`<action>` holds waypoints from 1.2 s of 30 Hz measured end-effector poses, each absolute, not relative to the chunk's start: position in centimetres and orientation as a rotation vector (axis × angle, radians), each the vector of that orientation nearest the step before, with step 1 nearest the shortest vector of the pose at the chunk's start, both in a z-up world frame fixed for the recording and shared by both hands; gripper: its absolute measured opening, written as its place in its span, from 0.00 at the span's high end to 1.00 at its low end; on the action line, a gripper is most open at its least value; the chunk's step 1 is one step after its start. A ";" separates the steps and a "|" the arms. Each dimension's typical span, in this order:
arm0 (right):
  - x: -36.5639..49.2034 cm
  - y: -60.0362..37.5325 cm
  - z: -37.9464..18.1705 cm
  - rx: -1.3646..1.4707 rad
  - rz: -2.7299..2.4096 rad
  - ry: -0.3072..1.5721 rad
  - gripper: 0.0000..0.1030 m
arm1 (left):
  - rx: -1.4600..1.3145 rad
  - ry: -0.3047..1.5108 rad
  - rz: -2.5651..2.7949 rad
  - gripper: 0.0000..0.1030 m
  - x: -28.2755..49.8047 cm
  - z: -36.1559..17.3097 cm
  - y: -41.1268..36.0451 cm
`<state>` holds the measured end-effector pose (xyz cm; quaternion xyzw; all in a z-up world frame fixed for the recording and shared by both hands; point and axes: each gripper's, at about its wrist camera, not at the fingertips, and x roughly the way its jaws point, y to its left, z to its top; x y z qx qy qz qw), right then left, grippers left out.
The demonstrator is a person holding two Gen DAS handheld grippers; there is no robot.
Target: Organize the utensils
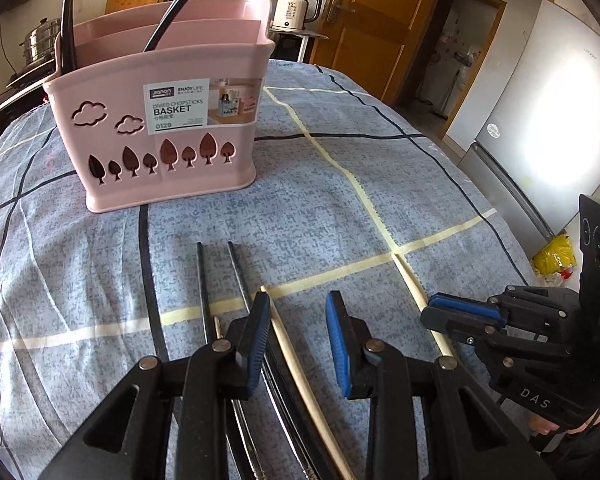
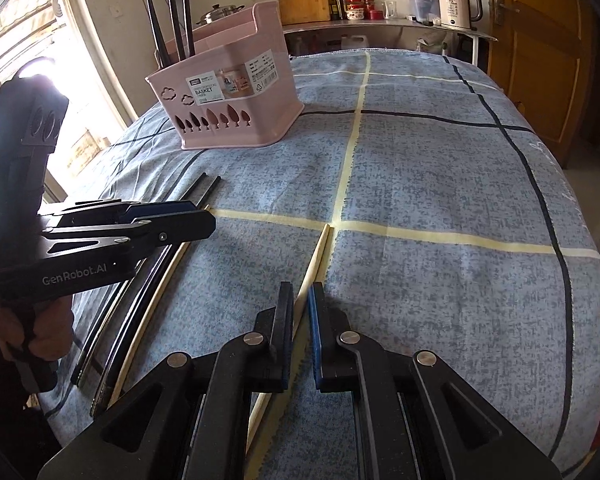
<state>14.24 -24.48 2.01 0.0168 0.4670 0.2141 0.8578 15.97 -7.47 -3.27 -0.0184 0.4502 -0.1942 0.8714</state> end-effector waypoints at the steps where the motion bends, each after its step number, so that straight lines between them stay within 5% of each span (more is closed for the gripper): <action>1: 14.3 -24.5 2.0 0.036 0.451 0.981 0.92 | -0.036 0.943 -0.402 0.71 16.0 -3.3 -7.5; 23: 16.6 -23.9 2.2 0.031 0.383 1.014 0.92 | -0.011 0.970 -0.385 0.71 17.0 -4.2 -9.9; 36: 17.7 -23.4 2.2 0.020 0.357 1.027 0.94 | 0.030 0.956 -0.334 0.93 17.5 -4.6 -10.4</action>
